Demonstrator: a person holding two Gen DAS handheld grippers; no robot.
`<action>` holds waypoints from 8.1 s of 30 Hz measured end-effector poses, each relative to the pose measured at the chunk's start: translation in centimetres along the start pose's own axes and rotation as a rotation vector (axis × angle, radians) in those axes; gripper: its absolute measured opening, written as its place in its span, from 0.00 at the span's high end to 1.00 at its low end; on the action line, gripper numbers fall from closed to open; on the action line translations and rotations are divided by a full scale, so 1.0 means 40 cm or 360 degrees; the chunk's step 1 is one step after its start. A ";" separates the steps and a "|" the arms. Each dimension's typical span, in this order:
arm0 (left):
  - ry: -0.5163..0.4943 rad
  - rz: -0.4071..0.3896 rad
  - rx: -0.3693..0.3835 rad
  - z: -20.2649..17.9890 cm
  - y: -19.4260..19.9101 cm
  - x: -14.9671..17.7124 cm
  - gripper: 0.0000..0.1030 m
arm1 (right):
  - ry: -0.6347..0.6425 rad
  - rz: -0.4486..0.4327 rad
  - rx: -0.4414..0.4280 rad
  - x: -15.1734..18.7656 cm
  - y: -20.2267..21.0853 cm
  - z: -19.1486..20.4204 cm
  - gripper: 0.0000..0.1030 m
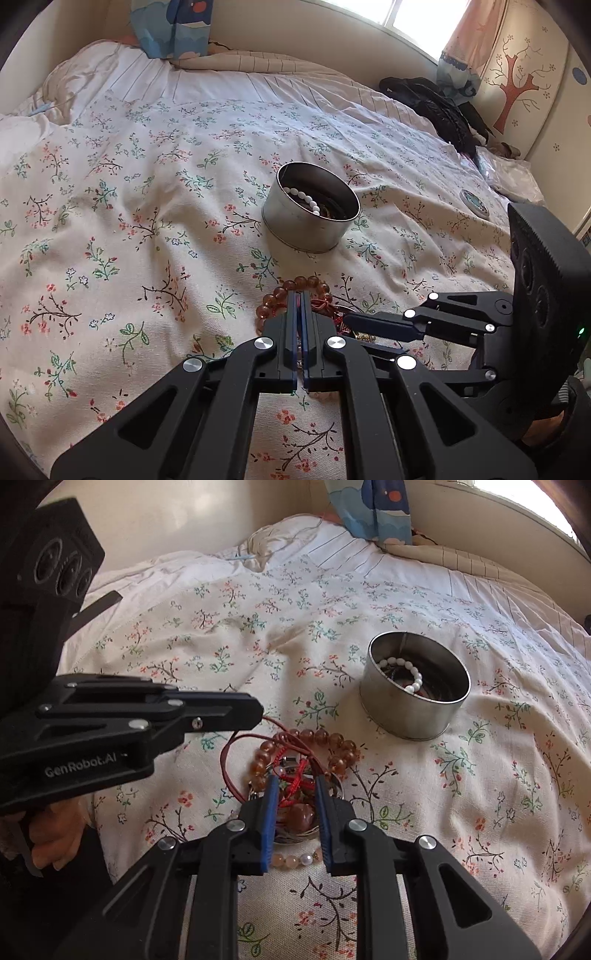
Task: Organize jewelry
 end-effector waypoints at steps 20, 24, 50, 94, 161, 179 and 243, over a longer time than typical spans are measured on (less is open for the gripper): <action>0.0084 -0.0130 0.0164 -0.022 0.066 -0.045 0.98 | -0.0619 -0.0563 -0.0588 -0.076 0.207 -0.130 0.96; 0.0107 -0.0163 0.0216 -0.032 0.087 -0.062 0.98 | -0.0701 -0.0646 -0.0649 -0.081 0.235 -0.159 0.96; 0.0036 -0.0323 0.0189 -0.118 0.061 -0.166 0.98 | -0.0800 -0.0833 -0.0597 -0.117 0.273 -0.245 0.97; 0.0008 -0.0407 0.0148 -0.152 -0.030 -0.296 0.98 | -0.0860 -0.0848 -0.0604 -0.233 0.190 -0.335 0.96; 0.0413 -0.0444 -0.0185 0.106 -0.002 -0.296 0.57 | -0.0710 -0.0284 -0.0612 -0.236 -0.074 -0.238 0.47; 0.0146 -0.0156 -0.0216 0.039 -0.024 -0.146 0.52 | -0.1007 -0.0328 -0.0265 -0.087 0.082 -0.354 0.32; -0.0173 0.0264 -0.0278 -0.003 -0.155 0.029 0.89 | -0.0695 0.0009 0.0109 0.040 0.029 -0.286 0.76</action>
Point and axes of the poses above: each gripper's, at about its wrist camera, not at the fingertips, and y roughly against the way its jaws point, z to its left, x to its underside, the point moved 7 cm from there along -y, roughly the way its jaws point, and after that the axes turned 2 degrees about -z, right-handed, at the moved point
